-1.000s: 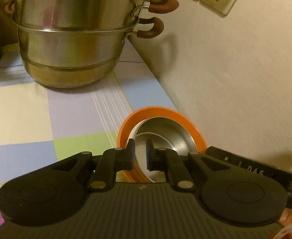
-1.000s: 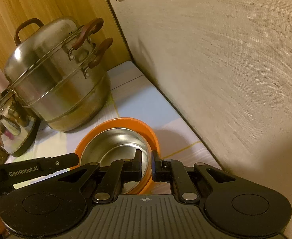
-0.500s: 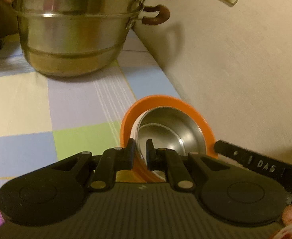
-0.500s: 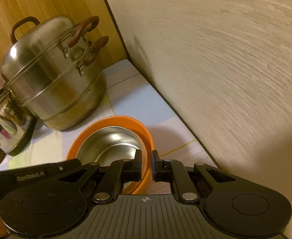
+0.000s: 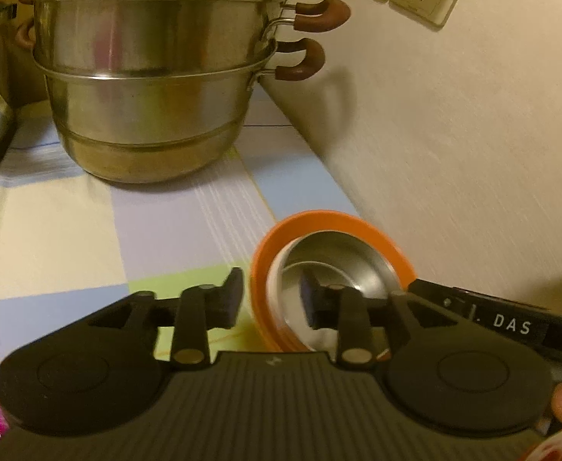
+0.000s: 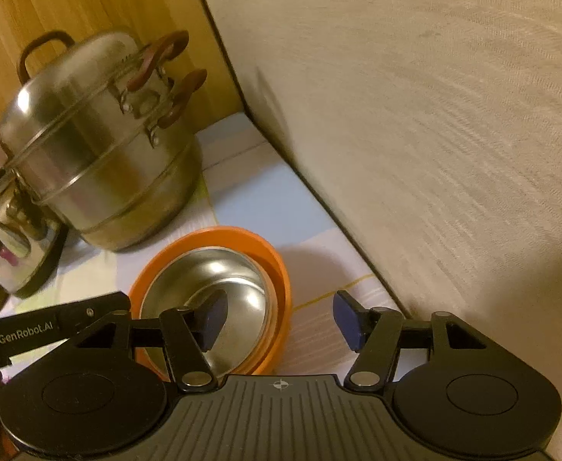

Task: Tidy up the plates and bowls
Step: 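Open both tools off the steel bowl and move them onto the orange bowl rim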

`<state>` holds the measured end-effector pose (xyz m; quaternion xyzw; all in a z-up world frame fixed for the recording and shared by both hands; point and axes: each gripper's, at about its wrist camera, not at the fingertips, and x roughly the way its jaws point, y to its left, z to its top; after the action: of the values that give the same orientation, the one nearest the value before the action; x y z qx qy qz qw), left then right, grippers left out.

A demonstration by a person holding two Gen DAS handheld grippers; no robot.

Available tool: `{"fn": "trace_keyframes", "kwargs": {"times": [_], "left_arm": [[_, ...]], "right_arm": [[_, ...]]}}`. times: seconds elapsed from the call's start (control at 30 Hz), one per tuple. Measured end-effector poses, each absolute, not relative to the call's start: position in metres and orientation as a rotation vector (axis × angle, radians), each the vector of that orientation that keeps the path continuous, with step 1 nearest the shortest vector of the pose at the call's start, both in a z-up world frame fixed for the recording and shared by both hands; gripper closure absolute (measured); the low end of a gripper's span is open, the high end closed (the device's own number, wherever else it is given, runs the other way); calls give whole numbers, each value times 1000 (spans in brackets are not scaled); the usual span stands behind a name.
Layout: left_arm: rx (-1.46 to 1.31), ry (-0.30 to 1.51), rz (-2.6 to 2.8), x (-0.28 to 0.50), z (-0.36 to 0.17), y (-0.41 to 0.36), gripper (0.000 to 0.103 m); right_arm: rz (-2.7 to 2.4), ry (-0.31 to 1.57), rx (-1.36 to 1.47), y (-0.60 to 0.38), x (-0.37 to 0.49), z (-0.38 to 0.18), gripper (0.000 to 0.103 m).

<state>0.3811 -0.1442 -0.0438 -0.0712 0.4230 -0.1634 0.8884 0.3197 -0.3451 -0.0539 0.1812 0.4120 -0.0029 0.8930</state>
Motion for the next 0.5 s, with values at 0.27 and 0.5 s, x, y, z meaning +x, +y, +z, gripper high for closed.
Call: {"fn": "trace_keyframes", "kwargs": {"times": [0.27,0.5], "left_arm": [[-132,965,-327,396,-62,-148,59],[-197,1017,-310,404,-76,-148,60]], "right_arm": [[-9,937,393,-346,334,-66,42],[-8,1000,425,-349,349,-80,42]]}}
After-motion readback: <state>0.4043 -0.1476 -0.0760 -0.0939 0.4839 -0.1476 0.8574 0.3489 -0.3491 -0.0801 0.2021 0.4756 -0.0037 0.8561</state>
